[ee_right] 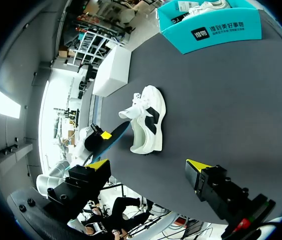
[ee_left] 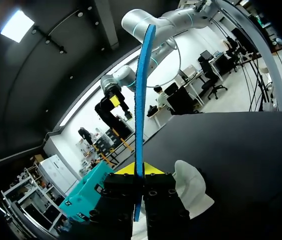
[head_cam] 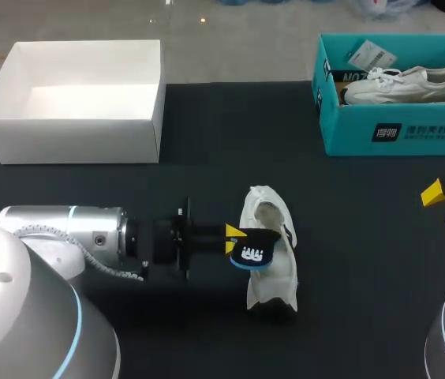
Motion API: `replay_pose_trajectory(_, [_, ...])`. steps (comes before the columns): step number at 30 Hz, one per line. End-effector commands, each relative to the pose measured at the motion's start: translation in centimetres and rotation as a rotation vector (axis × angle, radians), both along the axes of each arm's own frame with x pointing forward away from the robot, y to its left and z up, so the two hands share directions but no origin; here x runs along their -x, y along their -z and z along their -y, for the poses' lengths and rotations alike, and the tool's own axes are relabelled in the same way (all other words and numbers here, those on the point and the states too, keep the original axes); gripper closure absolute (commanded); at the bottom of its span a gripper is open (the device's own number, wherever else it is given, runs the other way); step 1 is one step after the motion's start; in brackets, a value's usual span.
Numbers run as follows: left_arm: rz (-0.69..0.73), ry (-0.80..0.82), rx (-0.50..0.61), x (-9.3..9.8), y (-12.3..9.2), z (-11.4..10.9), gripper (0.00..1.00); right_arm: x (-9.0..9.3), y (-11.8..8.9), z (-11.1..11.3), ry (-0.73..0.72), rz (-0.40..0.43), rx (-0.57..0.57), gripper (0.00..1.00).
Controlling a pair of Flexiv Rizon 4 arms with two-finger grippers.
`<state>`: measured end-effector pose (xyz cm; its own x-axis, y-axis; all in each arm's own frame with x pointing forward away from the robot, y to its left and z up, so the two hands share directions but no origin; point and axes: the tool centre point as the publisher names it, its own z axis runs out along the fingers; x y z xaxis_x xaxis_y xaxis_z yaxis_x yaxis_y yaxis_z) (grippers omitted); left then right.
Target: Take the shoe out of the shoebox, open the shoe tongue, remove and reinsert the insole, then place the shoe into the shoebox
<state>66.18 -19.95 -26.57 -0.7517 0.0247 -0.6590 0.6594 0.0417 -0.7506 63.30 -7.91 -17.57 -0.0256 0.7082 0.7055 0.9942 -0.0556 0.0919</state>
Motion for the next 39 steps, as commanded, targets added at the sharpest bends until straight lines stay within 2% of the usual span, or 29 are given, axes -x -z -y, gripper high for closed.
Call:
replay_pose_trajectory(1, [-0.006, 0.022, 0.006, 0.2, -0.4, -0.1, 1.00, 1.0, -0.1, 0.0, 0.051, 0.049, 0.001, 0.00])
replay_pose_trajectory(5, [-0.020, 0.035, -0.006, 0.2, 0.0, 0.2, 1.00, 1.0, -0.1, 0.0, 0.051, 0.049, 0.001, 0.00])
replay_pose_trajectory(10, [-0.061, 0.085, 0.033, 0.9, -0.2, 0.6, 1.00, 1.0, -0.1, 0.0, 0.051, 0.049, 0.001, 0.00])
replay_pose_trajectory(13, [-0.062, 0.095, 0.008, 1.1, -0.1, 0.8, 1.00, 1.0, -0.1, 0.0, 0.051, 0.049, 0.001, 0.00])
replay_pose_trajectory(18, [-0.079, 0.080, -0.021, 0.7, 1.2, 0.8, 1.00, 1.0, -0.1, 0.0, 0.051, 0.049, 0.001, 0.00])
replay_pose_trajectory(21, [-0.074, 0.071, -0.073, 0.3, 2.4, 0.7, 1.00, 1.0, -0.1, 0.0, 0.051, 0.049, 0.001, 0.00])
replay_pose_trajectory(26, [-0.081, 0.054, -0.094, -0.2, 3.2, 0.6, 1.00, 1.0, -0.1, 0.0, 0.051, 0.049, 0.001, 0.00])
replay_pose_trajectory(35, [-0.056, 0.043, -0.125, 0.3, 2.2, 0.3, 1.00, 1.0, -0.1, 0.0, 0.051, 0.049, 0.001, 0.00])
replay_pose_trajectory(39, [-0.049, 0.053, -0.094, 0.9, 1.0, 0.2, 1.00, 1.0, -0.1, 0.0, 0.051, 0.049, 0.001, 0.00])
